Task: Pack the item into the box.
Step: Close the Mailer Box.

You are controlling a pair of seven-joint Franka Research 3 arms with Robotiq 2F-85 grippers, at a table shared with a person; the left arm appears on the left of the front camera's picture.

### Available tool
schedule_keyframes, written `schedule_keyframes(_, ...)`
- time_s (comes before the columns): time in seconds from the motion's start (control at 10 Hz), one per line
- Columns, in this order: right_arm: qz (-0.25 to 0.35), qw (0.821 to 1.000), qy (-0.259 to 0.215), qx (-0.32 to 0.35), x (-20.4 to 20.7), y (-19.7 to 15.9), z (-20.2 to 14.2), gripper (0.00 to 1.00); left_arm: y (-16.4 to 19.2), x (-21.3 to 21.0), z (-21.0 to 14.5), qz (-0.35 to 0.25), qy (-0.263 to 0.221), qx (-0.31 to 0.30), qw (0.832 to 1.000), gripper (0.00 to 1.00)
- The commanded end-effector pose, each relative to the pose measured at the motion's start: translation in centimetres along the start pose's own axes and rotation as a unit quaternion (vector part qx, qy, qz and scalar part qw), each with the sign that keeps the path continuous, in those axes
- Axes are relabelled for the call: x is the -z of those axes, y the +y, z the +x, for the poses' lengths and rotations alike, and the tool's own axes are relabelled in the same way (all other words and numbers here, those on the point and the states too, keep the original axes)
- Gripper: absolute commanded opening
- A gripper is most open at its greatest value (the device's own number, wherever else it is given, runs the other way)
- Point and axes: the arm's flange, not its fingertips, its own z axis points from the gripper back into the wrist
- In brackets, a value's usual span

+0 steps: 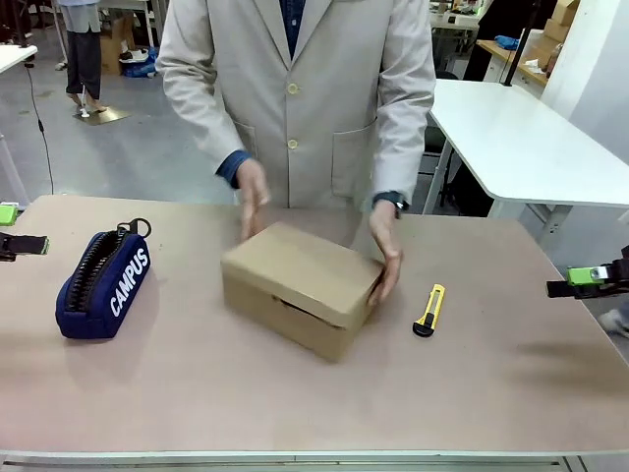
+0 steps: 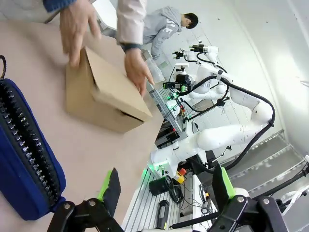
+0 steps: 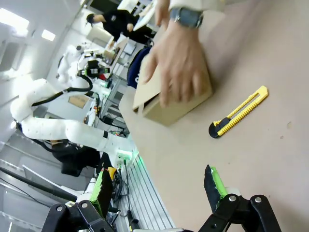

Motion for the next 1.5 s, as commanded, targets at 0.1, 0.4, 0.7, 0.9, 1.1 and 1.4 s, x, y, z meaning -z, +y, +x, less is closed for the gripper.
schedule_keyframes(0.1, 0.002, 1.0, 0.006, -0.011, -0.17, 0.28, -0.12, 1.0, -0.27, -0.21, -0.13, 0.004, 0.003, -0.001, 1.0, 1.0)
schedule_keyframes(0.4, 0.002, 1.0, 0.006, -0.011, -0.17, 0.28, -0.12, 1.0, -0.27, -0.21, -0.13, 0.004, 0.003, -0.001, 1.0, 1.0)
schedule_keyframes(0.7, 0.002, 1.0, 0.006, -0.011, -0.17, 0.28, -0.12, 1.0, -0.27, -0.21, -0.13, 0.004, 0.003, -0.001, 1.0, 1.0)
schedule_keyframes(0.9, 0.002, 1.0, 0.006, -0.011, -0.17, 0.28, -0.12, 1.0, -0.27, -0.21, -0.13, 0.004, 0.003, -0.001, 1.0, 1.0)
schedule_keyframes(1.1, 0.002, 1.0, 0.006, -0.011, -0.17, 0.28, -0.12, 1.0, -0.27, -0.21, -0.13, 0.004, 0.003, -0.001, 1.0, 1.0)
schedule_keyframes(1.4, 0.002, 1.0, 0.006, -0.011, -0.17, 0.28, -0.12, 1.0, -0.27, -0.21, -0.13, 0.004, 0.003, -0.001, 1.0, 1.0)
